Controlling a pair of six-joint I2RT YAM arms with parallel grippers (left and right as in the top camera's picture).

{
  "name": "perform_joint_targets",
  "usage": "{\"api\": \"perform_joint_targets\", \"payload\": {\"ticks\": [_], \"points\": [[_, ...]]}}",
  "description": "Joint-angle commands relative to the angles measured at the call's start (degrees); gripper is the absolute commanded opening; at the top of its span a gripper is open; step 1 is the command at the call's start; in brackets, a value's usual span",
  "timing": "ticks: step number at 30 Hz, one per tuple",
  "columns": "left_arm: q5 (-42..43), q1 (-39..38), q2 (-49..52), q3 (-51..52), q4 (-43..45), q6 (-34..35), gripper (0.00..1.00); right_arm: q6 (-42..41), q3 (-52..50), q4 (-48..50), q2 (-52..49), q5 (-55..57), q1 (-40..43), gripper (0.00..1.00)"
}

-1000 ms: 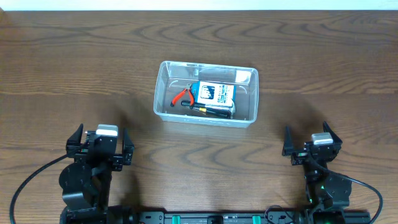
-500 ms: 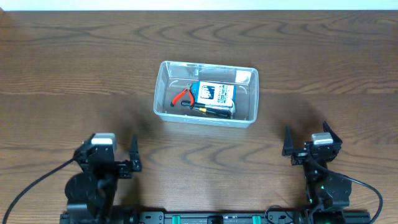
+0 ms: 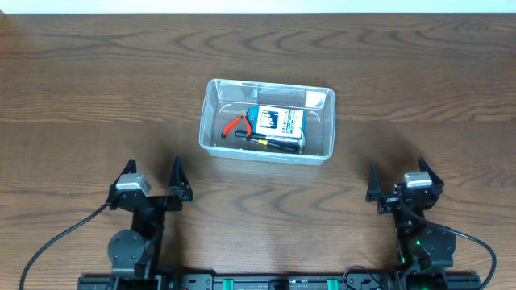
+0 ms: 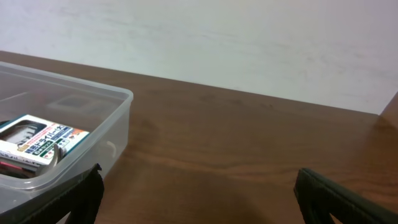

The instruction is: Pack container

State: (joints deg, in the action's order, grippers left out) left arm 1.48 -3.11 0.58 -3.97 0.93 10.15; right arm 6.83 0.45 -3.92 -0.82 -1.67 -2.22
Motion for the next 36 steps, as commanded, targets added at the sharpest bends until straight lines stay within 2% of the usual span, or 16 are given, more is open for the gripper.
{"api": "perform_joint_targets", "payload": {"ticks": [1, 7, 10, 36], "points": [[-1.11, -0.20, -0.48, 2.84, 1.62, -0.79, 0.98, -1.01, -0.13, -0.22, 0.52, 0.39, -0.44, 0.99], [-0.22, -0.26, -0.48, 3.74, -1.88, -6.29, 0.98, -1.01, -0.13, -0.22, 0.52, 0.39, -0.44, 0.99], [5.49, -0.31, -0.48, 3.74, -4.33, -10.73, 0.98, -1.01, -0.13, -0.22, 0.52, 0.39, -0.44, 0.99], [7.06, -1.84, -0.48, 3.74, -4.31, -10.34, 0.98, -1.01, -0.13, -0.22, 0.52, 0.39, -0.44, 0.99]]}}
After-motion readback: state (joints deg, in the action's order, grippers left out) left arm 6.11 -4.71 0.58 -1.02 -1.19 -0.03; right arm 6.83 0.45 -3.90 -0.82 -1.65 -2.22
